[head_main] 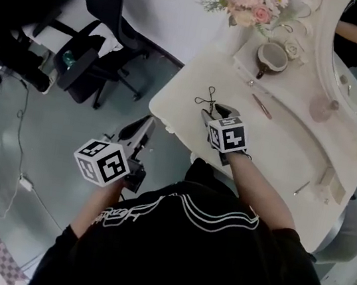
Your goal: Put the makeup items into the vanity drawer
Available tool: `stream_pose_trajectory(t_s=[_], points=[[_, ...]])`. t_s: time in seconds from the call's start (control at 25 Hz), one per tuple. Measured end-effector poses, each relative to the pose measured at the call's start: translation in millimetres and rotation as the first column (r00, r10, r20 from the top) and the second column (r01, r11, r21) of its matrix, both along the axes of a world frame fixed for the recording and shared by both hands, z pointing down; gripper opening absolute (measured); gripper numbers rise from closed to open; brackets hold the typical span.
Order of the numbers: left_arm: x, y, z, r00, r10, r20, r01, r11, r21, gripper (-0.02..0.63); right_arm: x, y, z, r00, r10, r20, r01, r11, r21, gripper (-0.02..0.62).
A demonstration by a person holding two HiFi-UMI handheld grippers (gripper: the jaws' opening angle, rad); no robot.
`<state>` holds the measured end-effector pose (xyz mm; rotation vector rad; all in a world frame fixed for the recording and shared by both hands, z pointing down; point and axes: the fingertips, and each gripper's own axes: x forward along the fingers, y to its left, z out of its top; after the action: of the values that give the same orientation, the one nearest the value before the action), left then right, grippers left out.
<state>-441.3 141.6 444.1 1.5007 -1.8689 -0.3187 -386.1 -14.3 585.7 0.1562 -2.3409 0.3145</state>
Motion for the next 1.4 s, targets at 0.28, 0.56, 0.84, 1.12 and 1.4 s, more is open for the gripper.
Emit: stream_pose_trajectory(t_s=[0.28, 0.56, 0.84, 1.12, 1.4], points=[[-7.9, 8.8, 4.9, 1.0, -0.028, -0.002, 0.028, 1.0, -0.014, 0.028, 0.5, -6.0, 3.6, 0.999, 0.051, -0.01, -0.051, 0.999, -0.014, 0.095], [-2.2, 11.4, 7.3, 1.0, -0.005, 0.003, 0.005, 1.0, -0.022, 0.028, 8.3, -9.0, -3.3, 0.998, 0.066, 0.002, -0.066, 0.998, -0.006, 0.054], [14.2, 4.6, -4.3, 0.997, 0.062, 0.051, -0.061, 0.998, -0.02, 0.028, 29.6, -10.4, -32.3, 0.994, 0.094, 0.049, -0.094, 0.996, -0.001, 0.052], [42.0, -10.5, -11.0, 0.986, 0.152, 0.066, -0.152, 0.988, 0.002, 0.028, 66.3, -7.7, -75.7, 0.986, 0.108, 0.129, -0.111, 0.993, 0.024, 0.051], [87.8, -39.4, -5.8, 0.954, 0.29, 0.073, -0.291, 0.957, 0.013, 0.028, 132.1, -4.1, -100.2, 0.966, 0.174, 0.191, -0.184, 0.982, 0.037, 0.051]])
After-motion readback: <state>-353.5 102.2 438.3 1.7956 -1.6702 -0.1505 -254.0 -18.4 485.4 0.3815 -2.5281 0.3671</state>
